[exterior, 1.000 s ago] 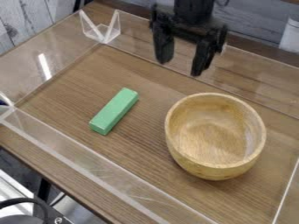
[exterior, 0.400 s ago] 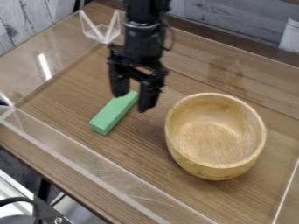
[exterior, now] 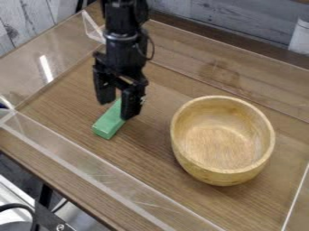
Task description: Put the green block in the brown bowl
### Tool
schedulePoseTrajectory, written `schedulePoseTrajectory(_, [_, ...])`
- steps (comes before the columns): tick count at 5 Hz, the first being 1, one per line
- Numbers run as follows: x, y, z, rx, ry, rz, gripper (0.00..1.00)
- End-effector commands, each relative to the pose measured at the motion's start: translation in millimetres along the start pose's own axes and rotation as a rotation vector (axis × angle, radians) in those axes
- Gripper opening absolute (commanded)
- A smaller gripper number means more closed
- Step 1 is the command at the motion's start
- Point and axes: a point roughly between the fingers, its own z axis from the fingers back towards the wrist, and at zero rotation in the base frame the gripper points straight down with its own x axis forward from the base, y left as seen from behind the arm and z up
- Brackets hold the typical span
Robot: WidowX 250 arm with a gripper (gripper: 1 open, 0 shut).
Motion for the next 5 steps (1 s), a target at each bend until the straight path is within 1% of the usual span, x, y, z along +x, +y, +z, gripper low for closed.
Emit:
schedulePoseTrajectory(1, [5.2, 7.5, -3.5, 0.022, -0.026, -0.003, 1.00])
schedulePoseTrajectory(2, [8.5, 8.4, -10.7, 0.023, -0.027, -0.003, 1.00])
schedulePoseTrajectory(3, [10.8, 8.0, -10.9, 0.022, -0.046, -0.005, 1.00])
schedulePoseTrajectory(5, [13.7, 7.1, -13.1, 0.017, -0.068, -0.004, 1.00])
